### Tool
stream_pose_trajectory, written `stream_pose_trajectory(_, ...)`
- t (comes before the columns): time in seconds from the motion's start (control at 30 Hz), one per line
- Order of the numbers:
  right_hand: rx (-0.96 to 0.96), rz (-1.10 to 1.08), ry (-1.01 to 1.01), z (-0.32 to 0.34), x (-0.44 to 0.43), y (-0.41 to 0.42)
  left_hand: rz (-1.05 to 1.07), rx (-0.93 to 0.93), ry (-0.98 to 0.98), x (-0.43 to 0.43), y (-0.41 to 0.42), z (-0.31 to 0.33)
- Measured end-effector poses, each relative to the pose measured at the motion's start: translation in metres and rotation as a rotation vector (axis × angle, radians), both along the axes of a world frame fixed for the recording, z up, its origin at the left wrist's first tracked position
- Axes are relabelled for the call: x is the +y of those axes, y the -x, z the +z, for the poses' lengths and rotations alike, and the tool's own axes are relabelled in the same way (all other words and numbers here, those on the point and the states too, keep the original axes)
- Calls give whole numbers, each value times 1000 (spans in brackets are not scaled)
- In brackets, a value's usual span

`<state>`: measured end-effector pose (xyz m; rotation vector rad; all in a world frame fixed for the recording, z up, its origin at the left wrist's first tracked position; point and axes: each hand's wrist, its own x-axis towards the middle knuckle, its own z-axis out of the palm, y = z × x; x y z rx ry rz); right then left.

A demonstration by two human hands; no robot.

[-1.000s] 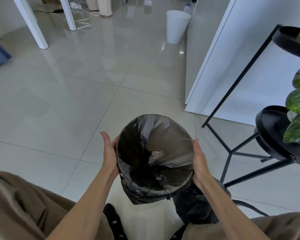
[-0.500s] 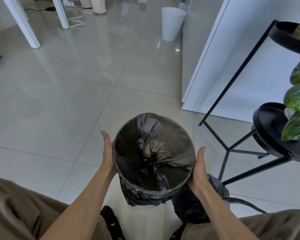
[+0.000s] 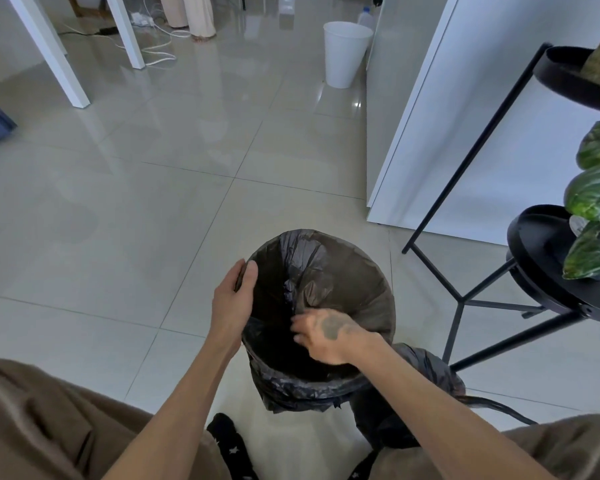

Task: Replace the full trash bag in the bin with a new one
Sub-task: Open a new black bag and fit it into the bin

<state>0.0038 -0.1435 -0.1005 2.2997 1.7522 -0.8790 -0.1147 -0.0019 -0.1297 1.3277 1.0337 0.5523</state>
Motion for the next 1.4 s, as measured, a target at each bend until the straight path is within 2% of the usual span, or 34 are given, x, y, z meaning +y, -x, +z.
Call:
stream_pose_trajectory(0.07, -97, -23, 273, -9, -1, 0, -21, 36, -89, 0, 2, -5)
stream_pose_trajectory(0.13, -121, -106, 460, -14, -8, -5, -45, 62, -131, 3, 4, -10)
stream_pose_trajectory(0.23, -133, -94, 543, -17, -10, -8, -74, 89, -168, 5, 3, -12)
stream_pose_trajectory(0.4, -100, -176, 396, -6, 3, -21, -99, 202, -230, 4, 3, -1)
stream_pose_trajectory(0.53, 57, -367, 24, 14, 20, -43, 0, 220, -502, 0, 10, 29)
stream_pose_trajectory(0.57, 125, -403, -58, 18, 27, -48, -29, 204, -572, -3, 10, 37)
stream_pose_trajectory(0.6, 208, -445, -105, 21, 35, -54, -121, 194, -618, -9, 9, 43)
stream_pose_trajectory(0.67, 396, -537, -99, 23, 50, -63, -500, 248, -639, -24, 6, 48)
stream_pose_trajectory(0.73, 545, -568, -7, 21, 62, -68, -932, 369, -638, -39, -1, 40)
stream_pose_trajectory(0.8, 596, -499, 119, 14, 71, -69, -1144, 478, -647, -51, -15, 26)
stream_pose_trajectory(0.93, 450, -309, 294, -6, 89, -67, -1205, 670, -588, -71, -52, 2)
stream_pose_trajectory(1.07, 220, -136, 359, -21, 102, -71, -1247, 649, -367, -85, -73, -17)
stream_pose_trajectory(1.2, 194, -85, 314, -29, 106, -74, -1347, 648, -212, -89, -77, -30)
stream_pose_trajectory(1.33, 184, -93, 283, -30, 100, -72, -1364, 684, -216, -85, -78, -25)
stream_pose_trajectory(1.4, 186, -104, 227, -26, 95, -68, -1354, 695, -311, -86, -77, -16)
